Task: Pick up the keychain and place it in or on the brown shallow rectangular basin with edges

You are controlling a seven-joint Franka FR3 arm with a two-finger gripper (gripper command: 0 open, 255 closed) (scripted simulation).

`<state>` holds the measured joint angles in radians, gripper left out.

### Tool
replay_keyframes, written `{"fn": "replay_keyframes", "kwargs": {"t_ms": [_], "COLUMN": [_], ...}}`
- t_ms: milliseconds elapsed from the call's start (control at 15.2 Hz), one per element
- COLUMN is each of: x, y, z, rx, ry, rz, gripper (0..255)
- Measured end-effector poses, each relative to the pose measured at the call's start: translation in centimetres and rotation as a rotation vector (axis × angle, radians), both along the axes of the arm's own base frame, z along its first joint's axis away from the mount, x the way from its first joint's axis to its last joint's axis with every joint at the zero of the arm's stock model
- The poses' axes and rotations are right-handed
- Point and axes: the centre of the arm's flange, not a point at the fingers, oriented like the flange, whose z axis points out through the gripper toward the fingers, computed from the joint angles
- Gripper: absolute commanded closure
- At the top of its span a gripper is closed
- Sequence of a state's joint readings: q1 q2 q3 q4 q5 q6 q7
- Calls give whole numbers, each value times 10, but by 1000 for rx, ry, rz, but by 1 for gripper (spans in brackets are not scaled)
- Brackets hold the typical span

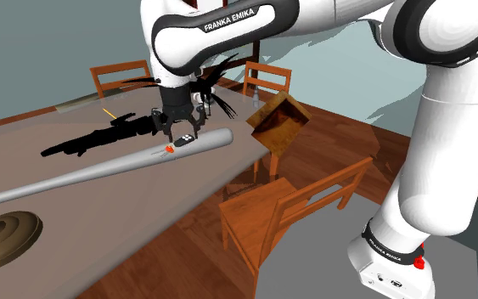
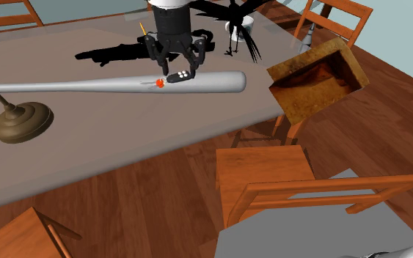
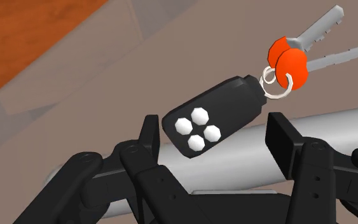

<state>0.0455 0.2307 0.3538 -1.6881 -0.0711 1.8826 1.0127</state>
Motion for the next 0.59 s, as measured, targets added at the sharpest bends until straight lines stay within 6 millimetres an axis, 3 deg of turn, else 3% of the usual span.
{"fn": "replay_keyframes", "kwargs": {"t_ms": [528, 594], "x": [2, 0], "y": [0, -7], "z": [40, 43], "rx": [0, 0], "ry": [0, 0], "rz": [0, 0], "gripper": [255, 255]}}
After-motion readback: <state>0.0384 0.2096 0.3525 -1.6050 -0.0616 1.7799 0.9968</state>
